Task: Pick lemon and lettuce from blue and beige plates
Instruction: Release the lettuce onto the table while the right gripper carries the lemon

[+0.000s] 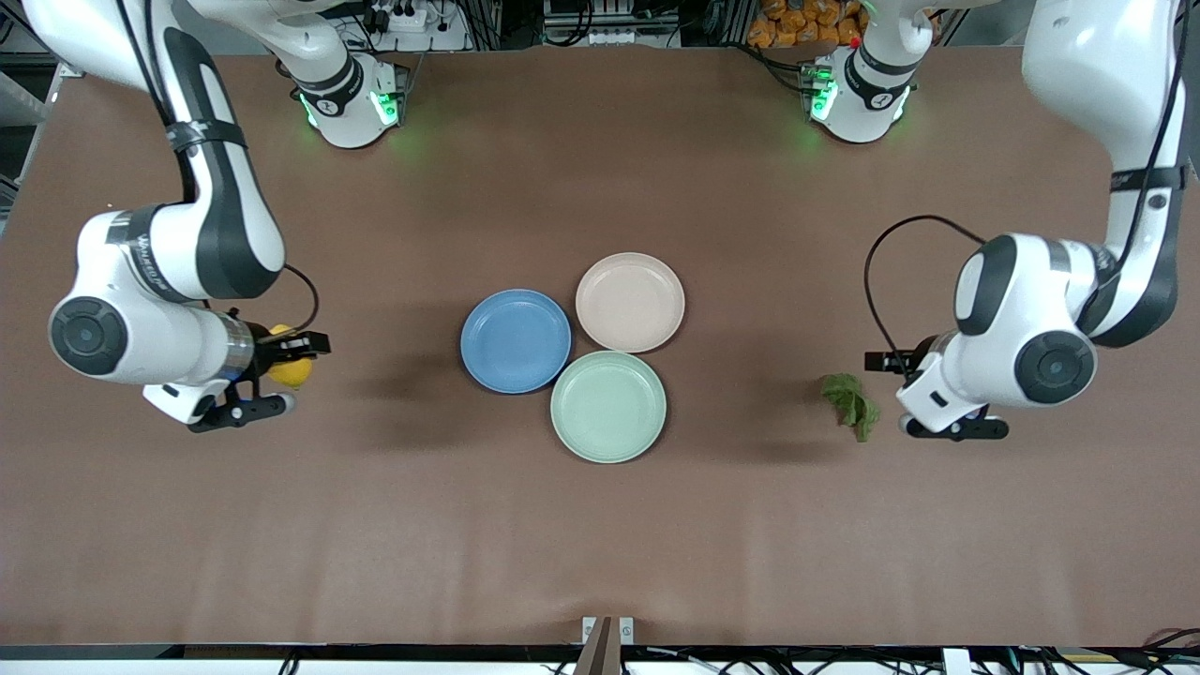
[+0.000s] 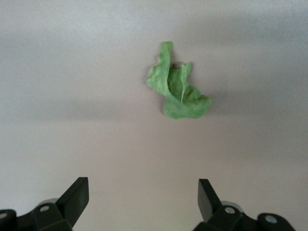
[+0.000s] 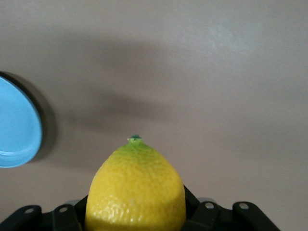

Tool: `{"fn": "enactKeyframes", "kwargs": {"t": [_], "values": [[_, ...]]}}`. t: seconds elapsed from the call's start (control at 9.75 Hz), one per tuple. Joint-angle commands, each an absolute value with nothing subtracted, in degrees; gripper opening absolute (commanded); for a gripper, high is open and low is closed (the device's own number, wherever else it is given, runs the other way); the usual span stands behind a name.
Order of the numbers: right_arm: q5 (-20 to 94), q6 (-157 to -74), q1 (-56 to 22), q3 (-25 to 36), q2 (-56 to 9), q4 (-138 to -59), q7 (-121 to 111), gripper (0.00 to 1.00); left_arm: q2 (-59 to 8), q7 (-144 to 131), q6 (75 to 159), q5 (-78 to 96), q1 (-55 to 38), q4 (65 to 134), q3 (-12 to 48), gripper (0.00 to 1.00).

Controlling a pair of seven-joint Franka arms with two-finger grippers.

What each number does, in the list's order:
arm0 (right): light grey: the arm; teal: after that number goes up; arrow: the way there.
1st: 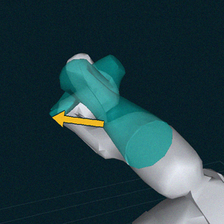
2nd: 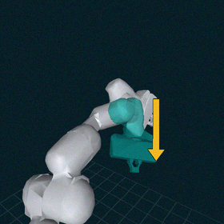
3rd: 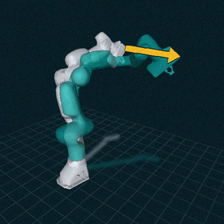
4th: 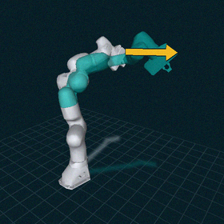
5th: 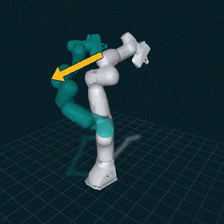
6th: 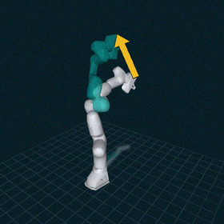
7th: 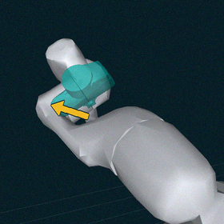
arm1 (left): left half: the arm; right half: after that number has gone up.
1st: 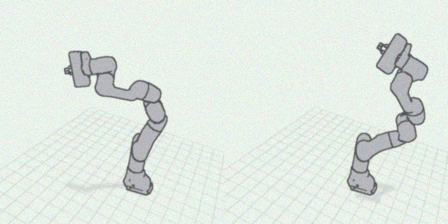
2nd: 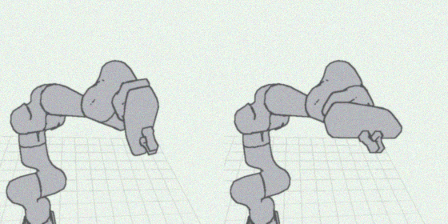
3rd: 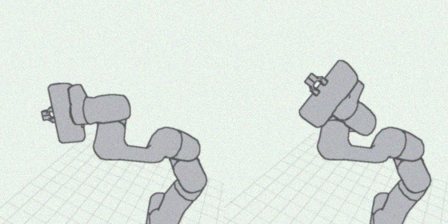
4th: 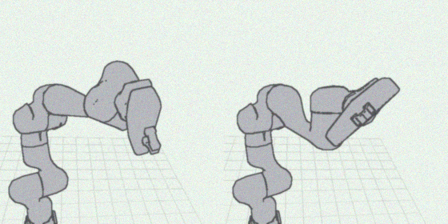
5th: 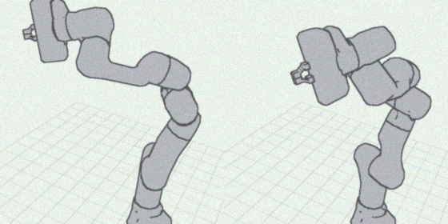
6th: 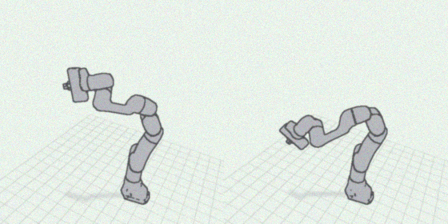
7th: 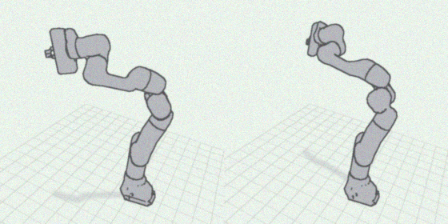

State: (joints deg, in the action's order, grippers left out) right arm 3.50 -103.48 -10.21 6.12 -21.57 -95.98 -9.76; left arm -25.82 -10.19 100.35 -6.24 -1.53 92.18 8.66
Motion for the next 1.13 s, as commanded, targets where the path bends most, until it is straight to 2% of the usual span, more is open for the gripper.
{"fn": "enactKeyframes", "kwargs": {"t": [0.0, 0.21, 0.51, 0.72, 1.03], "values": [[1.4, -105.6, -8.4, 5.4, -17.7, -101.2, -11.9, 0.27, -16.6, -10.5, 104.4, -4.1, -1.8, 102.7, 7.7, 1.00], [1.4, -113.3, -5.6, 5.4, -15.4, -108.5, -15.9, 0.27, -9.6, -10.7, 110.5, -2.0, -2.0, 111.9, 6.5, 1.00], [1.4, -118.8, -5.2, 5.4, -14.2, -114.1, -17.0, 0.27, -3.5, -11.3, 111.1, -0.5, -2.3, 116.1, 6.2, 1.00], [1.4, -127.9, -5.2, 5.4, -13.6, -121.3, -16.6, 0.27, -1.6, -10.4, 110.5, -0.4, -3.3, 116.0, 5.2, 1.00], [1.4, -132.9, -5.1, 5.4, -14.2, -124.6, -16.3, 0.27, -1.2, -11.2, 110.6, -1.0, -6.4, 110.9, 3.5, 1.00]]}}
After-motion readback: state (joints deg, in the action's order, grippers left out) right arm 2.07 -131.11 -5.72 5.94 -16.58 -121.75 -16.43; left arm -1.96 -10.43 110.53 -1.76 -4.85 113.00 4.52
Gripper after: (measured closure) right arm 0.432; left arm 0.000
